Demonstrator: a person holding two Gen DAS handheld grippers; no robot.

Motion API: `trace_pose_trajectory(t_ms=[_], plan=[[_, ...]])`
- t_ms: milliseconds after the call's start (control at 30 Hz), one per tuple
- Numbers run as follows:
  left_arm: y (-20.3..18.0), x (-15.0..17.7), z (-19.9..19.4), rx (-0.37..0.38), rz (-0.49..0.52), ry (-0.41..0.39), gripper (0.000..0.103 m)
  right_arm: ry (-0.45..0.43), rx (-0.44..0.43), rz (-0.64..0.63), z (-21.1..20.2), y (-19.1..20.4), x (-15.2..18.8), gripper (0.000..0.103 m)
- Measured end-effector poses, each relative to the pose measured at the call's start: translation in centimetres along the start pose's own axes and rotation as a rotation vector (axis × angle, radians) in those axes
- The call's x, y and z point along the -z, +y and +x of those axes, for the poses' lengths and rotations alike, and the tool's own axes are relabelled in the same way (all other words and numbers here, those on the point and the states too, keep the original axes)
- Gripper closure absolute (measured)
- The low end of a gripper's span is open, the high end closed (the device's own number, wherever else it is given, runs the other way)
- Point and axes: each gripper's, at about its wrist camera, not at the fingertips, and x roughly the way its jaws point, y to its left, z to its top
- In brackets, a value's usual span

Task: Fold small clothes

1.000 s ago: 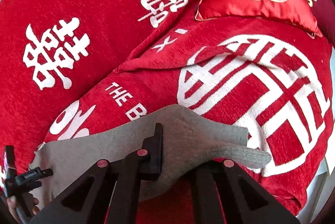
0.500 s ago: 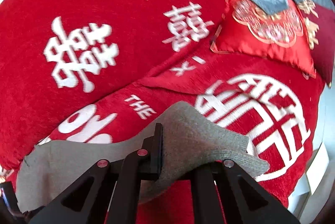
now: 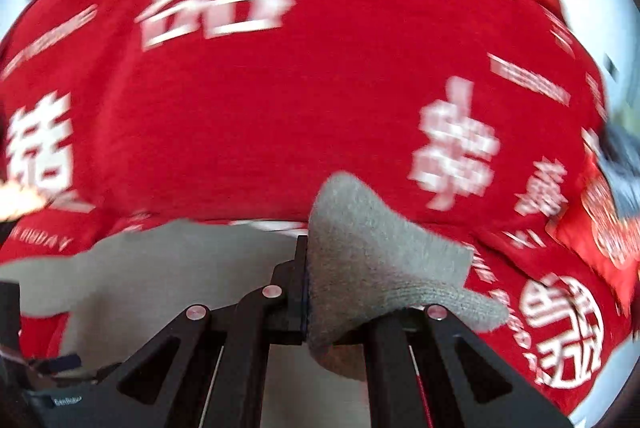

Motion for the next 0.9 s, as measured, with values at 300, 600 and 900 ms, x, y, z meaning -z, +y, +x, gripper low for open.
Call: trace_pose_trajectory(t_ms=[300,600,900], plan=[[10.5,1.5,-0.3,0.014,-0.154,-0.008,0.000,0.191,-0.049,-0.324,6.5,18.1,6.4,0.097],[13.1,4.0,-1.3,0.065,-0.217,-0.031,0.000,0.206,0.067,-0.674,8.2,24.1,11.8,0.034],[14.6,6.2,-3.0,0.065,-0.233,-0.041,0.000,0.035,0.206,-1.136,4.7,27.8,14.9,0.025]])
